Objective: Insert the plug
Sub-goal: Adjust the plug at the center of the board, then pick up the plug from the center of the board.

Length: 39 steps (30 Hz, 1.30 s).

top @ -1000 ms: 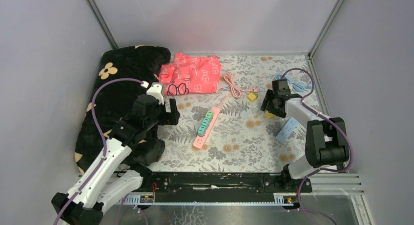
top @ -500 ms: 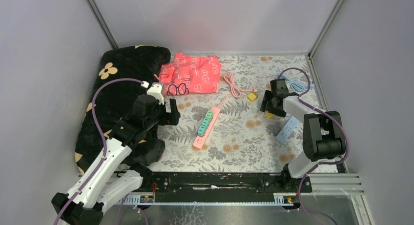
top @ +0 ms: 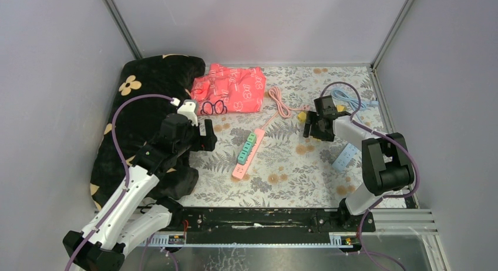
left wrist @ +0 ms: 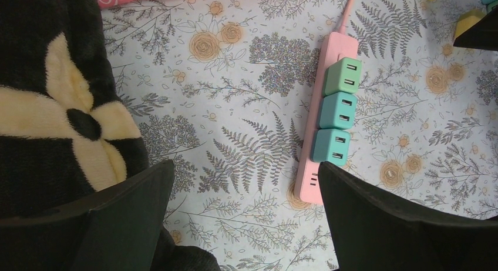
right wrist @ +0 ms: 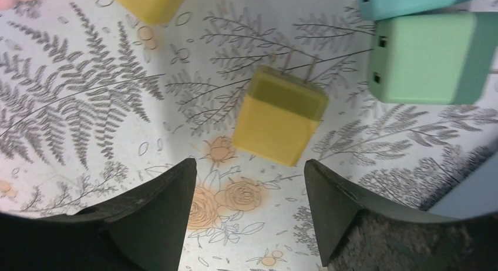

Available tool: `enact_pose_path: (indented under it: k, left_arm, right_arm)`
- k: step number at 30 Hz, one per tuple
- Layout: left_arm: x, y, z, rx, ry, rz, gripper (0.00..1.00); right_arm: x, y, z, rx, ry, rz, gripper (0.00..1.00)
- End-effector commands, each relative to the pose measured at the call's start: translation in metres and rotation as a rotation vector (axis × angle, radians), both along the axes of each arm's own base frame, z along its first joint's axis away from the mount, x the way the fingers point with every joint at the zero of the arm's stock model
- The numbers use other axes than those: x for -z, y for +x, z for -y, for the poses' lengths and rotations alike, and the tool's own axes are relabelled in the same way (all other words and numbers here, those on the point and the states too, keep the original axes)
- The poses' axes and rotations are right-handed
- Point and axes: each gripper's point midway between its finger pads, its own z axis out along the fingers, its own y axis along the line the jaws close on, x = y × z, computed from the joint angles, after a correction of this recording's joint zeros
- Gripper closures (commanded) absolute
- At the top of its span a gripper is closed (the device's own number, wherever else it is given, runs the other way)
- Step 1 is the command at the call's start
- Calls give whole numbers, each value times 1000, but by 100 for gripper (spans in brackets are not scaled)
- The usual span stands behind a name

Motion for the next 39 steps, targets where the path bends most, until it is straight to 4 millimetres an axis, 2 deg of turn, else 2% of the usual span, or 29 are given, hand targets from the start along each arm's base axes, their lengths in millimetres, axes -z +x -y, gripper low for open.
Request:
enact_pose_path:
  k: [1, 4, 8, 15, 25, 30, 35, 39]
  left_arm:
    - [-8, 8, 3, 16, -15, 49, 0]
    - [-9, 8, 3, 16, -16, 51, 0]
    - [-9, 8, 3, 14, -16, 53, 0]
    - [-9, 8, 3, 14, -17, 54, 0]
    - [-7, 9, 2, 11, -15, 47, 0]
    - [-6, 9, 2, 12, -15, 44, 0]
    - [-6, 10, 3, 15, -18, 43, 0]
    - [-7, 10, 3, 21, -26, 45, 0]
  right_arm:
    - [-33, 18, 19, 108, -89, 82, 26]
    - [-37, 25, 26, 151, -126, 84, 26]
    - [-32, 33, 21, 172, -106, 72, 26]
    - [-10, 42, 25, 227, -141, 19, 29]
    - [14, 42, 28, 244, -145, -23, 34]
    - [19, 39, 26, 247, -118, -32, 42]
    - [13, 40, 27, 245, -108, -15, 51]
    - [5, 42, 21, 243, -62, 18, 61]
